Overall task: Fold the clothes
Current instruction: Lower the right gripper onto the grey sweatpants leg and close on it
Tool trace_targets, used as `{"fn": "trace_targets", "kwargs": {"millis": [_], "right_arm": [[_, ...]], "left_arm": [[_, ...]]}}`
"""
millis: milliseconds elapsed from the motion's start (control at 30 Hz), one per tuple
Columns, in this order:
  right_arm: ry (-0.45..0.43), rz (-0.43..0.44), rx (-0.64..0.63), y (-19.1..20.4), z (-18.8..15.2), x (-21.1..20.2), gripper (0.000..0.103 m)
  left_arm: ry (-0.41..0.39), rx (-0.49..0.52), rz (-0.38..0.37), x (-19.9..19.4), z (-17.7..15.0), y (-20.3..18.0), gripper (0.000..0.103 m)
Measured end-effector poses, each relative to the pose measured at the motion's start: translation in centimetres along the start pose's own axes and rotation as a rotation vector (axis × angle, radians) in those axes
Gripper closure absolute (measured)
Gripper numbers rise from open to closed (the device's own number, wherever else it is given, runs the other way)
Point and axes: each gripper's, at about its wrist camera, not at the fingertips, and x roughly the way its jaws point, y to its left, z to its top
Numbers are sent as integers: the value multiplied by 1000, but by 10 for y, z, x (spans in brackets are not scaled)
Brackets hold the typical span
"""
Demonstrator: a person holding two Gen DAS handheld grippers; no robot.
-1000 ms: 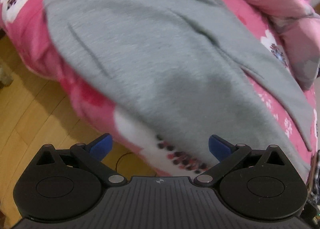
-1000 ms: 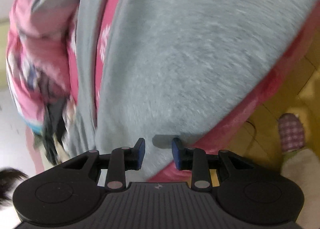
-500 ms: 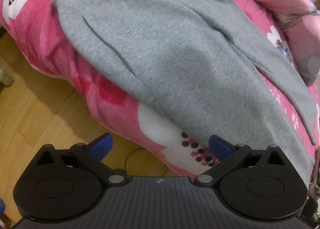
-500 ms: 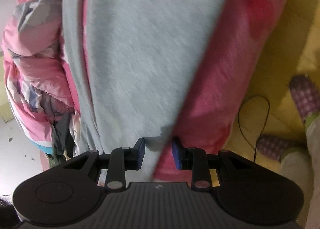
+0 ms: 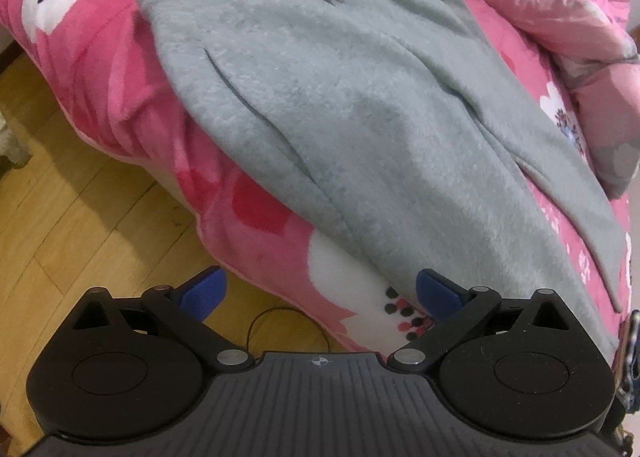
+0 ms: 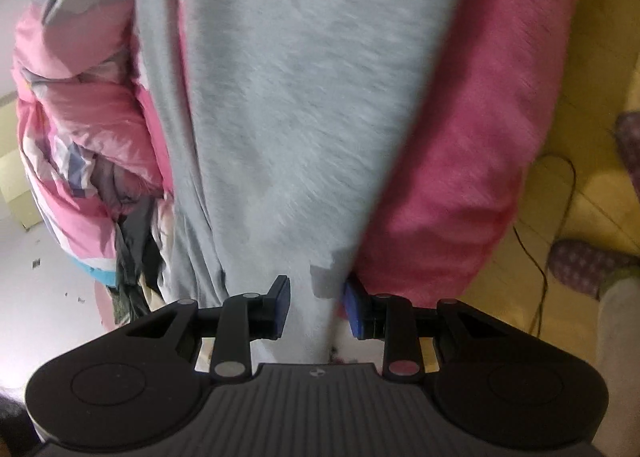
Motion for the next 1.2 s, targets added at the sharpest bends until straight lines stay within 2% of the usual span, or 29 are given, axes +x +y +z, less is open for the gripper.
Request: {"fn": "trace_targets", "kwargs": {"millis": [67,167,267,333,467,667,767,833,1033,1100,1200], "right_arm": [[0,-8,8,2,-1,5,71],[47,-33,-28,11,-7,13,74],[30,-21,-54,22,-7,11,76],[25,-10,-58,28,-5,9,76],[32,-16,-99,43,-6,12,76],[39,-40,-127,48,-4,11,76],[40,-50,-139,48,-4,9,76],[37,-53,-142,47,-4,8,76],[24,-55,-138,46,-6,9,76],[18,-57,-133,44,-6,9,76],[-4,-62,-128,42,-5,6,76]], "left_arm": [[-11,-6,3,-2,2,3,3],[-38,-28,4,-4,7,9,5],[-80,-49,25,-5,17,15,11],[-95,-87,16,-4,26,23,21],[-118,-153,-10,1,41,38,25],[-122,-173,-18,19,61,56,31],[-110,-190,-34,24,68,64,32],[-106,-210,-67,21,70,66,39],[-163,-196,-149,3,78,56,37],[-144,-186,-129,10,80,56,37],[-109,-182,-60,21,82,56,48]]}}
